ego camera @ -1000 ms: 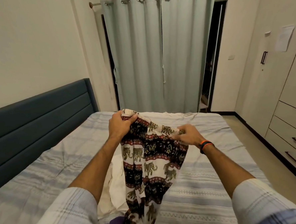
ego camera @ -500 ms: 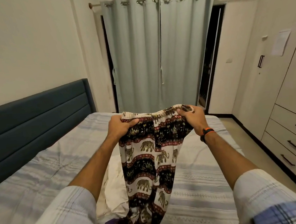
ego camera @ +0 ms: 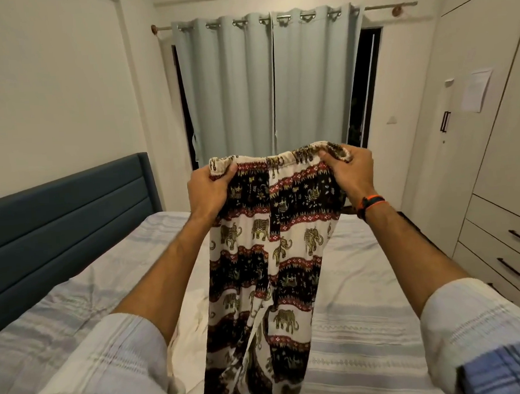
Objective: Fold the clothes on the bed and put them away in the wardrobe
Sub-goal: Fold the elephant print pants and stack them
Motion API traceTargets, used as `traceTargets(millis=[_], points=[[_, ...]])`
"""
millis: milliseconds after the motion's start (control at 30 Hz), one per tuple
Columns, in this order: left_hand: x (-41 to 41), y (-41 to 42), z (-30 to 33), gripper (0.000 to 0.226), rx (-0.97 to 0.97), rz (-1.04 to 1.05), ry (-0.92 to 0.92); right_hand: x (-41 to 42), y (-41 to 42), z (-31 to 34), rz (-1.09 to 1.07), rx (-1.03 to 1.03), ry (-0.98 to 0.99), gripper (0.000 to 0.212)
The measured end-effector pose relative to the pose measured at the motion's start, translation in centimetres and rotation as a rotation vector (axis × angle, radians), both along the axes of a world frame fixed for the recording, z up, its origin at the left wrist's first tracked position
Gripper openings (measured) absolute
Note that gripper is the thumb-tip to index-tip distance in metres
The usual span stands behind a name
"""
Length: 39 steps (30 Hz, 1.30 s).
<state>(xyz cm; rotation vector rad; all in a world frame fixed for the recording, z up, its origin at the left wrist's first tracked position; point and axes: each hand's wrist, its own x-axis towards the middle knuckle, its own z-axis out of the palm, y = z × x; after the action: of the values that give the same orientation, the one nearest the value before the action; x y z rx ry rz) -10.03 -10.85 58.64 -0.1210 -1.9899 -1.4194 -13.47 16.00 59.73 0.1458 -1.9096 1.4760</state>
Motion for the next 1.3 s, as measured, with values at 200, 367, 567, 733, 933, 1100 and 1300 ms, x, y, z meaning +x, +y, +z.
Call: traceTargets(millis=[200,367,567,733,933,1100,1300], points=[[-0.6,-0.3,-0.7,0.024,0.007,-0.069,-0.147,0.2,1.6,-1.3,0.175,0.013,-0.159,0.025],[0.0,-0.8,-3.6,0.016,-0.036,-0.145,-0.358,0.8,3.8,-4.5,0.286,0.129,-0.358,0.039],[1.4,-1.3,-3.7,0.020,0.228,-0.452,-0.539,2.4,5.3,-4.4,0.736,-0.200,-0.456,0.030],[-1.0,0.0,-6.5,0.038,0.074,0.048,-0.616,1.6,1.7,-6.2,0.085,0.284,-0.597,0.029],[0.0,6.3,-8.1,0.026,-0.041,0.175,-0.509,2.5,-4.8,-7.6,-0.036,0.428,-0.497,0.037],[0.2,8.9,-8.3,0.029,-0.076,0.138,-0.462,2.4,-6.8,-8.1,0.074,0.447,-0.480,0.040],[0.3,8.5,-8.5,0.017,-0.051,-0.196,-0.538,3.1,-6.8,-8.3,0.269,0.522,-0.507,0.021]])
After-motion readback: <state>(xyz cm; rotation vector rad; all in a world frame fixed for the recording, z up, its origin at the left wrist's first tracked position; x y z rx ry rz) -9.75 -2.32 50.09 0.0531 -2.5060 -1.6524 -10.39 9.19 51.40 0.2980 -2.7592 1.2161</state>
